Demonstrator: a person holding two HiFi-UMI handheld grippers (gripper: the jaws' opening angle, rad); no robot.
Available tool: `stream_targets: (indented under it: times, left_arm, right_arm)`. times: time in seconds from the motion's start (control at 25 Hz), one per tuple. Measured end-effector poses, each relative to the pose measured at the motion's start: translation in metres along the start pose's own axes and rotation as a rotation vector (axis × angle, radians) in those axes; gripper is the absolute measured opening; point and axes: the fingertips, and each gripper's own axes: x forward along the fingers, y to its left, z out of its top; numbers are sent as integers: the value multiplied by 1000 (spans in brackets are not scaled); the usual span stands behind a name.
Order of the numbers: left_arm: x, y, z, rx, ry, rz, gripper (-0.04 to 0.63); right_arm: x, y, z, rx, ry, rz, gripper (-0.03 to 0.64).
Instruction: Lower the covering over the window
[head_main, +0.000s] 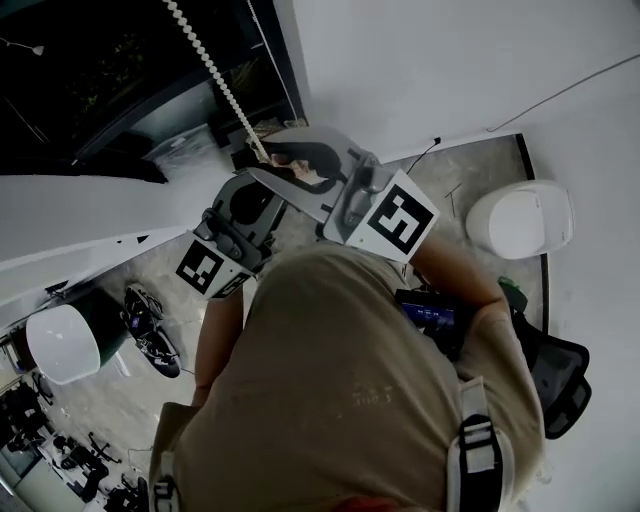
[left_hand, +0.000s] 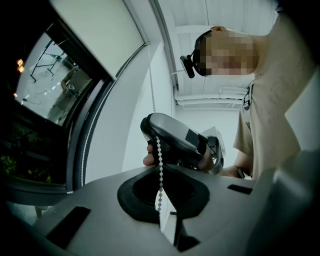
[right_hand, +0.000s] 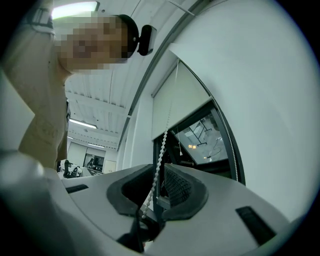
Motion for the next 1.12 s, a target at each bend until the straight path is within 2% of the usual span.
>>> stream_targets:
  times: [0.16, 0.28, 0.44, 0.64, 0.92, 1.12]
  left_arm:
    - [5, 7, 4, 1, -72, -2, 19]
    - [-2, -5, 5, -38, -107, -13, 20]
    - [-13, -24, 9, -93, -128, -19, 20]
    - [-14, -33, 17, -106, -162, -36, 20]
    - [-9, -42, 29, -139, -198, -70, 20]
    - [-4, -47, 28, -179, -207, -74, 20]
  right_arm:
    - [-2, -6, 2, -15, -76, -12, 64]
    - [-7, 3, -1, 5, -77, -30, 44]
    - [-16, 21, 0, 20, -45, -51, 32]
    - [-20, 29, 23, 62, -124, -72, 23]
    - [-32, 26, 25, 100, -114, -69, 21]
    - [-39, 25, 32, 103, -149, -53, 20]
